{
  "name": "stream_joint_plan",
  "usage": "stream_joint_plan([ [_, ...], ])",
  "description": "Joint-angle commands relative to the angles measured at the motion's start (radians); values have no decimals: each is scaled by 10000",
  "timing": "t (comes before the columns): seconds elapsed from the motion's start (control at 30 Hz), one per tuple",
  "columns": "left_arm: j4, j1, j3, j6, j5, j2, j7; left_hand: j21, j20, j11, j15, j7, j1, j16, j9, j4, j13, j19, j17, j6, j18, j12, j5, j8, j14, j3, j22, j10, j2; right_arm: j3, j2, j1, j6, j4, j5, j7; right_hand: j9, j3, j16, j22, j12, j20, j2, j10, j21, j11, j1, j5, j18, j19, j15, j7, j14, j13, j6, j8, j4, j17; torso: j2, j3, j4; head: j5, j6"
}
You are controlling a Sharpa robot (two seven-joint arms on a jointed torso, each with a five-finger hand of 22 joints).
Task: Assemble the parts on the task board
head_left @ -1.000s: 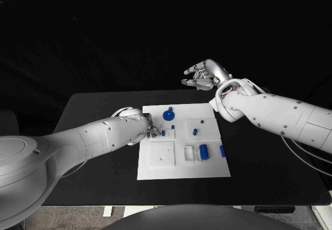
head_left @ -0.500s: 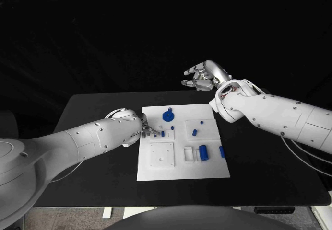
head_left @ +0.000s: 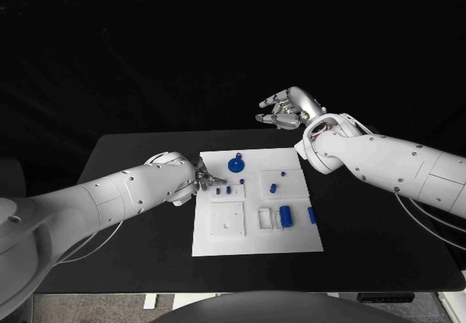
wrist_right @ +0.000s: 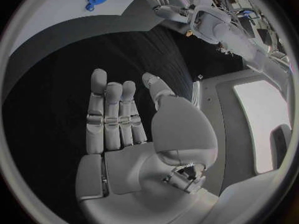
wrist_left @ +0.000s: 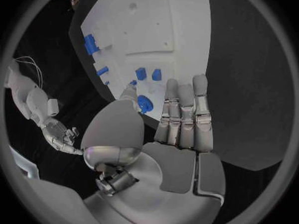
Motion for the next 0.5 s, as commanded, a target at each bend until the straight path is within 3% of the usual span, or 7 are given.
stream_joint_plan([
  [0.03, 165, 55, 29, -1136, 430, -117, 1530, -181, 41, -2, 0, -44, 1202, -129, -111, -1096, -338, -32, -153, 60, 62, -367, 1690, -14, -200, 278, -65, -321, 524, 3, -4, 1, 81, -20, 41, 77, -14, -43, -23, -24, 8, 37, -1, -63, -63, -21, -31, 37, 61, -32, 17, 26, -52, -22, -40, -39, 12, -20, 3, 8, 8, -39, 50],
  [0.07, 186, 62, 34, -1304, 435, -140, 1858, -220, 41, -23, -6, -98, 1604, -139, -158, -1418, -563, -47, -183, 96, 59, -636, 1535, -49, -247, 548, -69, -418, 710, 3, -2, 1, 85, -30, 52, 78, -14, -43, -23, -24, 8, 37, -1, -63, -63, -21, -31, 37, 61, -32, 17, 26, -52, -22, -40, -39, 12, -20, 3, 8, 8, -39, 50],
  [0.2, 211, 80, 43, -2154, 389, -172, 3479, -177, -2, 9, -18, -11, 2453, -39, -541, -2592, -1386, -30, -265, 779, 91, -1396, 1195, -616, -275, 1527, 166, -192, 868, 1, 23, -2, 113, -105, 98, 79, -14, 52, -33, -37, -1, 35, 19, -71, -78, -21, 7, -6, 61, -34, 18, 35, -57, -37, -56, -40, -14, -38, 13, 4, -21, -63, 160],
  [0.3, 220, 84, 43, -2802, 117, -130, 4449, -46, 113, 181, 104, 103, 2729, -38, -889, -3216, -2947, -108, -355, 1451, 248, -3573, 106, -1508, -259, 2072, 412, 214, 843, -1, 39, -5, 127, -150, 123, 84, -13, 91, -36, -41, -1, 36, 12, -75, -83, -17, -6, -5, 62, -30, 18, 37, -61, -41, -51, -37, -17, -45, 20, 4, -29, -83, 202],
  [0.33, 220, 85, 43, -2974, -6, -107, 4682, -23, 123, 221, 117, 134, 2795, -49, -958, -3324, -3181, -106, -379, 1524, 265, -3928, -503, -1724, -243, 2101, 404, 361, 844, -2, 43, -5, 130, -160, 127, 86, -14, 150, -37, -47, -1, 36, 6, -78, -90, -20, -14, -5, 62, -29, 16, 37, -60, -47, -53, -39, -29, -54, 26, 5, -31, -88, 220],
  [0.43, 198, 87, 39, -3323, -462, -1, 5154, 11, 205, 323, 205, 141, 2857, -191, -1123, -3537, -3279, -122, -511, 1808, 335, -5067, -1481, -2373, -208, 2047, 383, 670, 822, -3, 54, -7, 143, -170, 136, 92, -14, 150, -37, -47, -1, 36, 6, -78, -90, -20, -14, -5, 62, -29, 16, 37, -60, -47, -53, -39, -29, -54, 33, 14, -43, -116, 283],
  [0.5, 166, 87, 30, -3396, -739, 75, 5306, 15, 250, 391, 238, 146, 2858, -345, -1176, -3642, -3277, -138, -634, 2026, 388, -5845, -1612, -2748, -170, 1964, 381, 912, 840, -3, 55, -7, 147, -165, 138, 92, -14, 184, -35, -49, 2, 35, 8, -78, -92, -21, -16, -3, 63, -26, 15, 36, -58, -50, -47, -39, -39, -58, 43, 19, -49, -126, 293],
])
